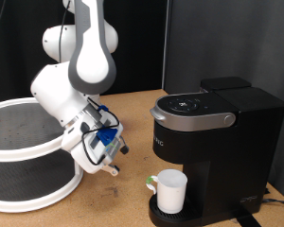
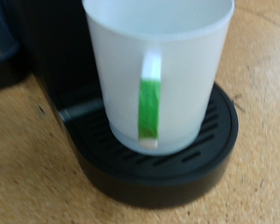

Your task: Make a cup of coffee with the keurig machine

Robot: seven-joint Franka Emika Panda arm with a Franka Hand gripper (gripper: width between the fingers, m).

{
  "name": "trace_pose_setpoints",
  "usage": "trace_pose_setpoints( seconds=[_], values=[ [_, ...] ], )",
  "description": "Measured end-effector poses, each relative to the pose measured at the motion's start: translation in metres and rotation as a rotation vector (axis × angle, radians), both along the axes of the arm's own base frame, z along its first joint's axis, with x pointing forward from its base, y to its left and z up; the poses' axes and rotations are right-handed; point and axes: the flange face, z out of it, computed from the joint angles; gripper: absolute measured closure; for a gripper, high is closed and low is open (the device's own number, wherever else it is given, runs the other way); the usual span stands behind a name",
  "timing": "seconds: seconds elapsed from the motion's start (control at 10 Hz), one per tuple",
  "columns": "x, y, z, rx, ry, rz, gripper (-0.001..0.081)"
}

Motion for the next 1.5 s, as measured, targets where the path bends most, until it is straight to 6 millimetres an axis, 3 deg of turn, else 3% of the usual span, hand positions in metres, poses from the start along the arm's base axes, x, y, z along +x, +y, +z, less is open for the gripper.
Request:
trace_pose_setpoints(
  seconds=[0.3,0.6,0.7,1.0,1.5],
  values=[
    [-0.006,-0.017,0.031,0.121,-0.061,0.008,0.0004],
    [-0.002,-0.021,0.067,0.201,-0.102,-0.020,0.0004],
    [-0.004,-0.019,0.077,0.216,-0.109,-0.029,0.0004],
    [-0.002,-0.012,0.084,0.285,-0.138,0.010,0.0004],
    [-0.003,0.007,0.150,0.342,-0.296,0.126,0.0004]
  ],
)
